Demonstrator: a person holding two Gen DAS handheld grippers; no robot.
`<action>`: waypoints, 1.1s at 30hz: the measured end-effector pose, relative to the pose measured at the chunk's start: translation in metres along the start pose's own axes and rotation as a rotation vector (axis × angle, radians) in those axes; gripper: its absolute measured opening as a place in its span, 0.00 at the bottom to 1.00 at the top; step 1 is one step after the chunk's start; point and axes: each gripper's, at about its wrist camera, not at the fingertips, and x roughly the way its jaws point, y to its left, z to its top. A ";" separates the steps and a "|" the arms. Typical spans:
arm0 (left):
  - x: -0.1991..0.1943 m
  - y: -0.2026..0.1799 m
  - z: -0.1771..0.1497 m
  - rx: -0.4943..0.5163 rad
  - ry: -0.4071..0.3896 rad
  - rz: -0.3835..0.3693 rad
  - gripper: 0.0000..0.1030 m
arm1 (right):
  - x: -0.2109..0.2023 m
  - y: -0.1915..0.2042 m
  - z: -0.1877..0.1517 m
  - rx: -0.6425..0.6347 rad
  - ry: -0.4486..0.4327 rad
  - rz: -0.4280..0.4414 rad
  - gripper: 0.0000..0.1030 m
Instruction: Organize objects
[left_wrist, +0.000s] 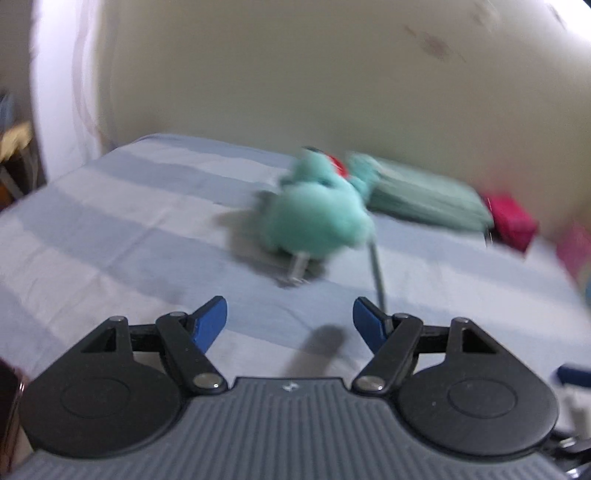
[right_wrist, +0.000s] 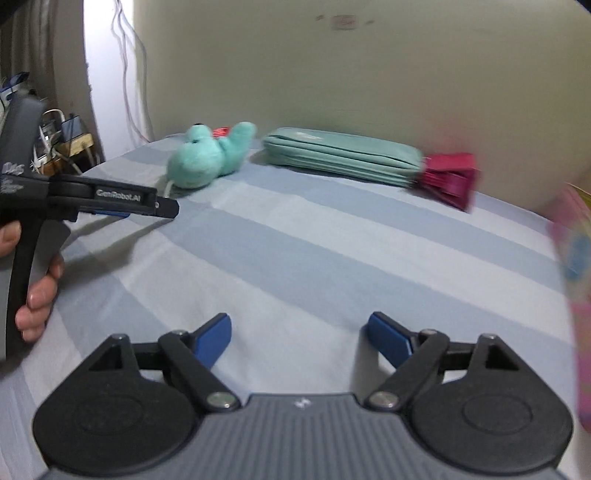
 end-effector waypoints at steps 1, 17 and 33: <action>-0.002 0.006 0.000 -0.043 -0.013 -0.002 0.75 | 0.009 0.002 0.011 0.016 0.003 0.033 0.79; -0.019 0.061 0.009 -0.308 -0.085 0.066 0.75 | 0.138 0.035 0.130 0.366 -0.033 0.286 0.84; -0.008 0.049 0.005 -0.204 -0.060 0.096 0.76 | 0.039 -0.020 0.049 0.417 0.024 0.345 0.47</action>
